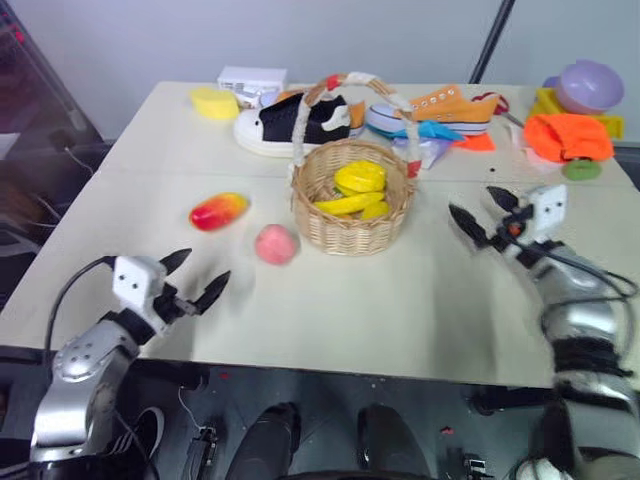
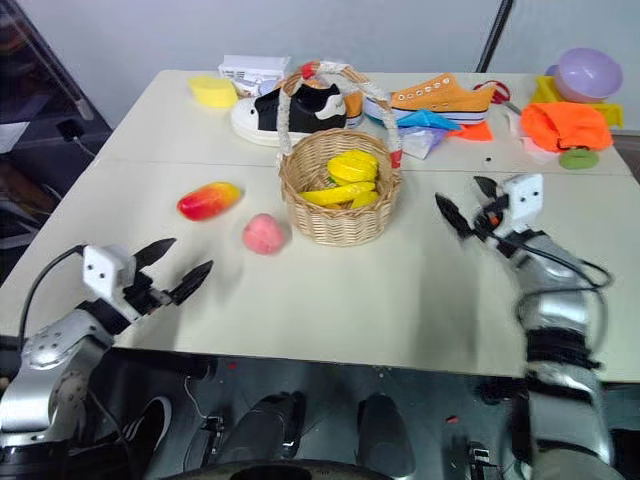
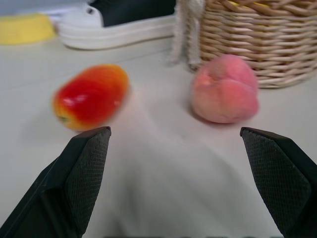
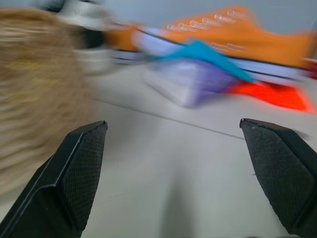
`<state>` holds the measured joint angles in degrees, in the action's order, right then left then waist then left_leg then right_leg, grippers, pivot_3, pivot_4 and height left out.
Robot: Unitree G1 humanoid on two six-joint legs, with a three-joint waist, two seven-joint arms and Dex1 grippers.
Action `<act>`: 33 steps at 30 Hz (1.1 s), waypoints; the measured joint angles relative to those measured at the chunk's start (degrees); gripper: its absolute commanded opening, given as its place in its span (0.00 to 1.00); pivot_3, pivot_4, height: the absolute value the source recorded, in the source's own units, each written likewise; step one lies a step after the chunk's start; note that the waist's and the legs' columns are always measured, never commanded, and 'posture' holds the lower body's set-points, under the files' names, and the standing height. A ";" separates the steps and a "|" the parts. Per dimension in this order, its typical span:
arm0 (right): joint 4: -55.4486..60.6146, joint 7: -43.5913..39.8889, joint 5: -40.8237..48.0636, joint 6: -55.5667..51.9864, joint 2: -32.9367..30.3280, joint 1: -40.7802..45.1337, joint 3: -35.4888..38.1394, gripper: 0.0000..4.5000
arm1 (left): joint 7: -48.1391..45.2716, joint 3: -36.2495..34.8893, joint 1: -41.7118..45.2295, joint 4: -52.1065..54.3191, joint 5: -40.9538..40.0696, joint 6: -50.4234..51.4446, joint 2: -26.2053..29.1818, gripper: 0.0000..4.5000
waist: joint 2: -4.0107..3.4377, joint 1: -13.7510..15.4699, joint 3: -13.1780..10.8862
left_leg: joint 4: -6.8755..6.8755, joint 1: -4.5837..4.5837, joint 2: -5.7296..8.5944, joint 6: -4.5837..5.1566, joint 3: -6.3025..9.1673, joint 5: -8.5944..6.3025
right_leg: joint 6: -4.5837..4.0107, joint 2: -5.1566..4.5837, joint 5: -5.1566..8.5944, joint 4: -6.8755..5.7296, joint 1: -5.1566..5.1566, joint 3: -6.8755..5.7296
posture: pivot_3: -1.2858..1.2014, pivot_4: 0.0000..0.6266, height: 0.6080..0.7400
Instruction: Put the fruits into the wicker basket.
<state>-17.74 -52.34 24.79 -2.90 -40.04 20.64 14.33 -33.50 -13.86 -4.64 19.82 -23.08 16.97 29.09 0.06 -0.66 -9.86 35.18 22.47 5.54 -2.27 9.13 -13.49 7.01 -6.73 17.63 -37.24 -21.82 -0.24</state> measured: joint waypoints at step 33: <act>37.46 -7.51 -0.34 -13.76 -5.91 -5.06 -12.90 0.99 | 6.43 14.68 25.68 -16.75 6.64 10.80 -11.13 1.00 | 0.57 1.28 -0.10 | 0.08 0.07 -0.25 0.05 -0.61 -0.06 | 0.14 0.20 -0.20 0.09 -0.24 0.30 | 0.52 0.24 1.00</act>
<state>19.72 -59.85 24.45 -16.66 -45.95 15.58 1.43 -27.07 0.82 21.04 3.07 -16.44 27.77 17.95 0.63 0.62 -9.97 35.27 22.54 5.28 -2.23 8.51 -13.56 7.15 -6.53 17.43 -37.15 -22.06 0.06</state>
